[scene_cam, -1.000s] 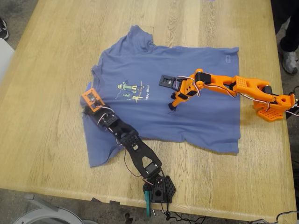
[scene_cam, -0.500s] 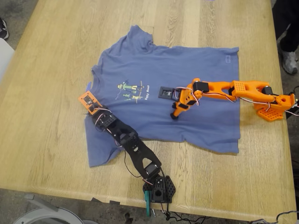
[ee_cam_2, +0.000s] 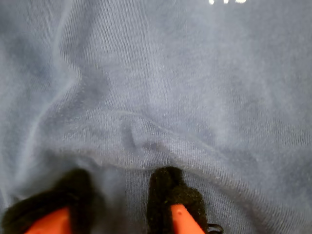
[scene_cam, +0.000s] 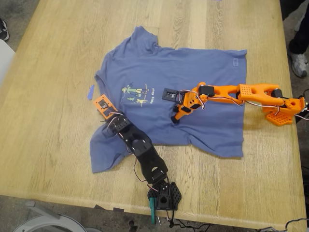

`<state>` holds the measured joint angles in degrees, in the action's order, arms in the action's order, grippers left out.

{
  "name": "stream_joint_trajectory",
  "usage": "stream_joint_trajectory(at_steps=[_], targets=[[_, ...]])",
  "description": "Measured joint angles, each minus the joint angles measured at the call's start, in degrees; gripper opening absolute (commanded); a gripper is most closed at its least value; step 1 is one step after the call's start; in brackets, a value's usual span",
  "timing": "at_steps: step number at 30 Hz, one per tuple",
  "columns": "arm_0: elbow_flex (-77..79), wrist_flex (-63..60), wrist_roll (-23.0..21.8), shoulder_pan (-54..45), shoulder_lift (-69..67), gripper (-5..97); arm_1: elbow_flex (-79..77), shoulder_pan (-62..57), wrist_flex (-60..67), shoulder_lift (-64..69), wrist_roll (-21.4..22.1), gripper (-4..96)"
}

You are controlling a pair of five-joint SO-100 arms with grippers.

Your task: Fold a T-shirt

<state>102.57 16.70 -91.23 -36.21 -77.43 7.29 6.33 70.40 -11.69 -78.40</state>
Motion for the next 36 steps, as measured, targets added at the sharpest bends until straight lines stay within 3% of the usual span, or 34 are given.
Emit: stream_joint_trajectory(at_steps=[5,7,8,18,27,36], targets=[[3.78,1.41,-0.09,2.55,-5.98,0,0.26,-0.62,-1.32,1.67,-0.18,12.0],[5.63,2.11,-0.09,4.22,-9.05,0,0.26,-0.97,-1.58,2.11,-0.18,1.0],[6.5,2.29,-0.09,5.19,-10.46,0,0.26,-1.23,-1.76,2.46,-0.35,0.1],[16.17,2.81,-1.14,17.67,-28.92,0,0.35,-5.1,-2.72,3.25,-0.7,-0.1],[19.16,8.0,-1.23,33.93,-47.46,0,0.35,-15.73,-2.72,3.16,-0.62,-0.2],[16.7,9.32,-1.05,57.48,-43.77,0,0.35,-19.16,-3.08,3.08,0.0,-0.2]])
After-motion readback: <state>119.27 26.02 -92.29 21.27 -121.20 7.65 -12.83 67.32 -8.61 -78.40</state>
